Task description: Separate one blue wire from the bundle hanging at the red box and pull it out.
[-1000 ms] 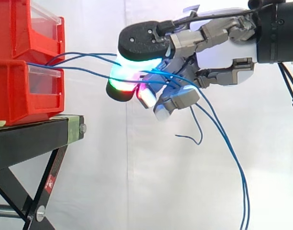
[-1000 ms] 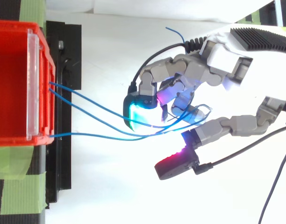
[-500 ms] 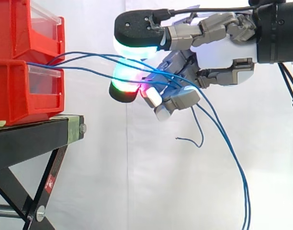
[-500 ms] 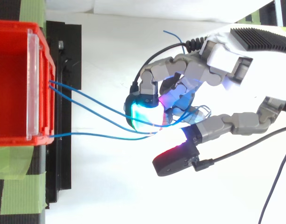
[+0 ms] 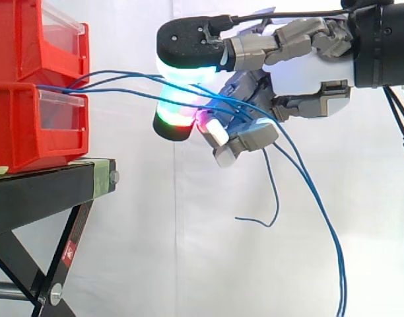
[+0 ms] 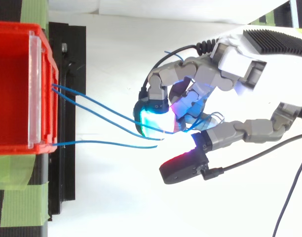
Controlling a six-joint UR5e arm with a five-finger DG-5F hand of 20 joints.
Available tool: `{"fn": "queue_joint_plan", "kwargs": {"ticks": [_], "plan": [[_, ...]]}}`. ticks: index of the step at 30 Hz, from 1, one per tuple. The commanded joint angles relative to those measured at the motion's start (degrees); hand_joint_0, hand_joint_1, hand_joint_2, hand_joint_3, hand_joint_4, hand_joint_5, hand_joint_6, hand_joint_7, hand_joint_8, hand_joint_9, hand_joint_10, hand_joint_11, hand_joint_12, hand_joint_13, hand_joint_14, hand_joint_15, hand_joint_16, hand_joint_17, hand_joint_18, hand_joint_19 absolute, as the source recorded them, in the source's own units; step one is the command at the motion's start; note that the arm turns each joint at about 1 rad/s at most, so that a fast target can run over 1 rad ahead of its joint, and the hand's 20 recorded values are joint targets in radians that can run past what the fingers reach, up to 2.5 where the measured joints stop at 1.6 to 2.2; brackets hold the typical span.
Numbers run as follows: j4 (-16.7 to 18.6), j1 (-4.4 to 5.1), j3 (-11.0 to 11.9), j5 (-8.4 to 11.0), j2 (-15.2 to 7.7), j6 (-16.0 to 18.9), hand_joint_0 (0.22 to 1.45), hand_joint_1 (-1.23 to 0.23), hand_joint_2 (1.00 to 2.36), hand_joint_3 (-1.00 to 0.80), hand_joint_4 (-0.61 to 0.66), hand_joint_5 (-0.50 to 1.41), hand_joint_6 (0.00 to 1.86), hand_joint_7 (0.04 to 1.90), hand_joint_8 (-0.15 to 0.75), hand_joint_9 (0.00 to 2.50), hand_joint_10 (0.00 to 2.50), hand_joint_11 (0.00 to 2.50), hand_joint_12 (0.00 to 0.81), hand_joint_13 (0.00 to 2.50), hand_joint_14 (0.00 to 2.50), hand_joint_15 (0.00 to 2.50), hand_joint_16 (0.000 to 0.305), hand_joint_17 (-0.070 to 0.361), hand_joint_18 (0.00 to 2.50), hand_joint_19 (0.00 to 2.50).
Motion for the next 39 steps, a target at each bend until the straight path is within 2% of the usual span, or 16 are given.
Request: {"fn": "queue_joint_plan", "kwargs": {"ticks": [1, 12, 18, 20, 28, 39], "plan": [[0.0, 0.0, -0.1, 0.01, 0.1, 0.0, 0.63, -0.6, 1.01, -0.39, 0.15, -0.14, 0.68, 1.28, 0.345, 1.19, 0.02, 1.01, 0.306, 1.44, 0.05, 1.68, 0.05, 0.111, 0.74, 0.85], [0.0, 0.0, 0.0, 0.01, 0.0, 0.0, 0.65, -0.65, 1.02, -0.34, 0.12, -0.13, 0.69, 1.3, 0.341, 1.21, 0.02, 1.06, 0.309, 1.46, 0.02, 1.72, 0.049, 0.11, 0.75, 0.84], [0.0, 0.0, 0.0, 0.01, 0.1, -0.1, 0.65, -0.73, 1.02, -0.29, 0.14, -0.14, 0.7, 1.26, 0.336, 1.19, 0.02, 1.08, 0.315, 1.43, 0.0, 1.73, 0.049, 0.11, 0.74, 0.84], [0.0, 0.0, -0.1, 0.01, 0.1, -0.1, 0.65, -0.81, 1.02, -0.28, 0.16, -0.16, 0.71, 1.26, 0.325, 1.15, 0.02, 1.1, 0.315, 1.4, 0.0, 1.73, 0.05, 0.113, 0.71, 0.84], [0.0, 0.0, 0.0, -0.17, 0.2, -0.1, 0.71, -0.93, 1.02, -0.31, 0.17, -0.18, 0.74, 1.23, 0.309, 1.06, 0.02, 1.11, 0.322, 1.33, 0.0, 1.72, 0.051, 0.114, 0.67, 0.8], [-1.2, 0.0, 0.0, -0.08, 1.8, -1.6, 0.77, -0.93, 1.01, -0.37, 0.16, -0.21, 0.76, 1.17, 0.288, 0.98, 0.02, 1.11, 0.313, 1.31, 0.0, 1.73, 0.051, 0.114, 0.65, 0.79]]}}
